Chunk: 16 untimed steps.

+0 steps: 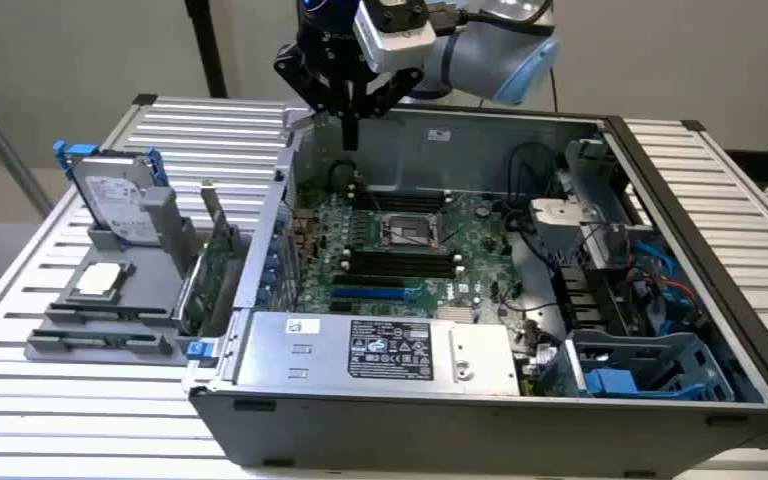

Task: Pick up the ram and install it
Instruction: 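Reach for the ram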

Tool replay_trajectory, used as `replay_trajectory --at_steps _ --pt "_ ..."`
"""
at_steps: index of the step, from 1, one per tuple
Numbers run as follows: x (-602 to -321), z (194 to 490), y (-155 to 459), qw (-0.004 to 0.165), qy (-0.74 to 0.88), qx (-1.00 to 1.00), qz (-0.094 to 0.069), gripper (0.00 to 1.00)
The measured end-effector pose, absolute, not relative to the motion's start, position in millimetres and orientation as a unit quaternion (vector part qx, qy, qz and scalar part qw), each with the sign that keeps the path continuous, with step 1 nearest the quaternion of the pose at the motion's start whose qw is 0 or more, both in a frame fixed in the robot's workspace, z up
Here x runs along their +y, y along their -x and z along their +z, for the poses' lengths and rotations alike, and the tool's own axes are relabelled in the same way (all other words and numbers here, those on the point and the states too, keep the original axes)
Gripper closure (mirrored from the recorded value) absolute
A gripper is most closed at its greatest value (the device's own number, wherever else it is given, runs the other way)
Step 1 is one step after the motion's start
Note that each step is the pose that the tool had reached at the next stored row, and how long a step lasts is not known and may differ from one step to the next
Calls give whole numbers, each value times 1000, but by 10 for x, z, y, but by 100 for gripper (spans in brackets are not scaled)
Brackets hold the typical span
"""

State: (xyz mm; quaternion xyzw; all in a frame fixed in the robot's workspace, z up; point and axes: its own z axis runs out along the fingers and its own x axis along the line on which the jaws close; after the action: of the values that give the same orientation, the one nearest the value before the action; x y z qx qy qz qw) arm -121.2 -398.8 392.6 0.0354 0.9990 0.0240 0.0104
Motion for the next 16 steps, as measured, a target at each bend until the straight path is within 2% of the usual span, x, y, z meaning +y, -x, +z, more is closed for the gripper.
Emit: replay_trajectory --at_steps 16 --pt "-4033 3926 1257 10 -35 999 24 100"
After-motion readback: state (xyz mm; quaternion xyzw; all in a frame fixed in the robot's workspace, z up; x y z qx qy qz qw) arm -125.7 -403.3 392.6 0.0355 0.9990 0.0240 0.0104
